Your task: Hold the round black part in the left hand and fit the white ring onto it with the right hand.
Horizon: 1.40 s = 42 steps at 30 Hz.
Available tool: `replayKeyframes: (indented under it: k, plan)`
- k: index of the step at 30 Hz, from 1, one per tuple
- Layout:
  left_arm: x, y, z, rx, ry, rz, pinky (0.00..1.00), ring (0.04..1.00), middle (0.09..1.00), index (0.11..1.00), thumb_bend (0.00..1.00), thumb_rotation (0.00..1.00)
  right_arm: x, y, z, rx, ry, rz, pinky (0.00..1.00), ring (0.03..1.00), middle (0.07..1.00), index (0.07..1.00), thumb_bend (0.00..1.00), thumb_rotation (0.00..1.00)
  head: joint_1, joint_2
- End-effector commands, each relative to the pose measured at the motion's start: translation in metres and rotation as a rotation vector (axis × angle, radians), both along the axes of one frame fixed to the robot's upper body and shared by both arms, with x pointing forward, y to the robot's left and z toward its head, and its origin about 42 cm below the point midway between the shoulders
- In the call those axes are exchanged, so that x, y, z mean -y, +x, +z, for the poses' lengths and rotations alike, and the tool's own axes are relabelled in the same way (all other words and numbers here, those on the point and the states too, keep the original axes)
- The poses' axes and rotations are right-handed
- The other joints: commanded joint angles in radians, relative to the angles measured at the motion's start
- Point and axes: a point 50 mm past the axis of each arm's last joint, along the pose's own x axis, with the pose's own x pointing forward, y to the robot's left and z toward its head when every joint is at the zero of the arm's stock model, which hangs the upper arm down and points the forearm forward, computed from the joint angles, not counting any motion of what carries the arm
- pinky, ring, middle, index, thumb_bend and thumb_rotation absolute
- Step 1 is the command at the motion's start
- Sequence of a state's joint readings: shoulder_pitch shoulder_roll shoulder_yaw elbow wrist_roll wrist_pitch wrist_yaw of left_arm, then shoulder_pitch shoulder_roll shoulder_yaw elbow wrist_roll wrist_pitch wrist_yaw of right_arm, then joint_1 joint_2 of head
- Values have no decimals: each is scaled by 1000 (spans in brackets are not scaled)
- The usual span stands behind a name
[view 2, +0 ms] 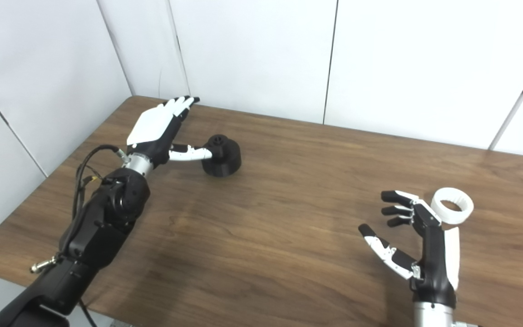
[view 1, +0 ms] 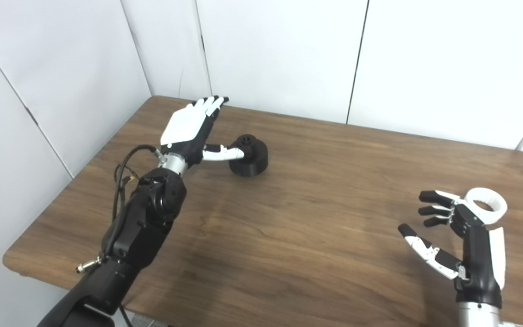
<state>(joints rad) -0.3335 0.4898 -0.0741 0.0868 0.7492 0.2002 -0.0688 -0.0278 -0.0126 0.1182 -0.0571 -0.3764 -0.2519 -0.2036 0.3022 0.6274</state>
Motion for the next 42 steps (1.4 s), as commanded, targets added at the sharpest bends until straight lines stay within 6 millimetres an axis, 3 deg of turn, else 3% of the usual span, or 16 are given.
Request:
replayKeyframes:
  k: [1,14,42]
  plan:
    - [-9,13,31,54,56,8,1000,1000,1000,944,1000,686,8,-14,-31,-115,-19,-28,473,586,667,649,621,105,1,1]
    - [-8,16,15,-80,109,13,1000,1000,1000,907,1000,705,9,-18,-29,-113,-26,-44,464,577,664,651,606,111,-1,13]
    - [-1,28,-19,-137,173,65,1000,1000,1000,922,1000,717,12,-22,-26,-111,-30,-53,445,562,660,651,592,128,-7,30]
